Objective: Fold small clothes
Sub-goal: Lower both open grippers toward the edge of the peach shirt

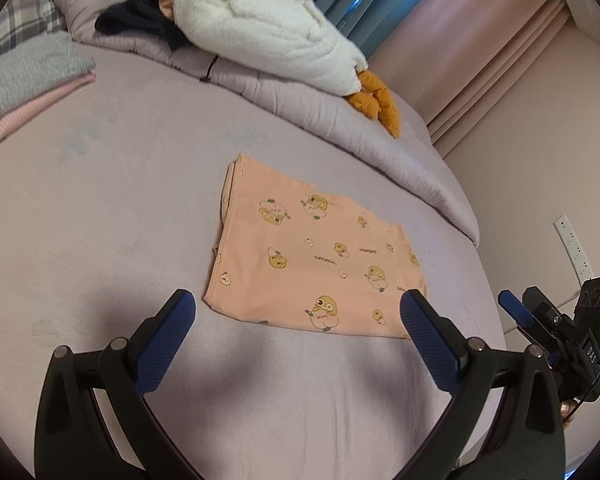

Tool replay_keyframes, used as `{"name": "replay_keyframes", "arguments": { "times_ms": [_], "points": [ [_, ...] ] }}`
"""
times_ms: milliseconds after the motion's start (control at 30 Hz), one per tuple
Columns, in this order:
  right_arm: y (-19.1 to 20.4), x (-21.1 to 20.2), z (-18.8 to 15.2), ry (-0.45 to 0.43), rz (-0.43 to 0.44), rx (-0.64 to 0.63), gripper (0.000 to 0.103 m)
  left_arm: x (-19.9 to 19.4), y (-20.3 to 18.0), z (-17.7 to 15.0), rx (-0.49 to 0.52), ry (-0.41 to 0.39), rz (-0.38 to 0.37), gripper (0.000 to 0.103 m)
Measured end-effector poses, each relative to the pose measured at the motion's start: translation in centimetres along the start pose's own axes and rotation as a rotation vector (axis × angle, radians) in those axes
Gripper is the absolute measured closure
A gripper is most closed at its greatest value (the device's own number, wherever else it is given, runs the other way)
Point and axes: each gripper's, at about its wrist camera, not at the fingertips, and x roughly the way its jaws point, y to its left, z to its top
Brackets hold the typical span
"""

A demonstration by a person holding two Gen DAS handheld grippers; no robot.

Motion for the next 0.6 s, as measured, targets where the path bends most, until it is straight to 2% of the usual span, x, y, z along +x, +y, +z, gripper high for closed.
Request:
{"name": "replay_keyframes", "arguments": {
  "times_ms": [233,600],
  "points": [
    [-1.1,2.5,-0.1,0.047,0.0,0.03,0.029,3.6,2.7,0.5,-0.061,0.071,0.042,0.001],
    [-2.8,6.0,-0.5,0.103,-0.012,0.065,0.029,6.9,8.0,1.8,-0.207,0.096,0.032,0.001]
  ]
}}
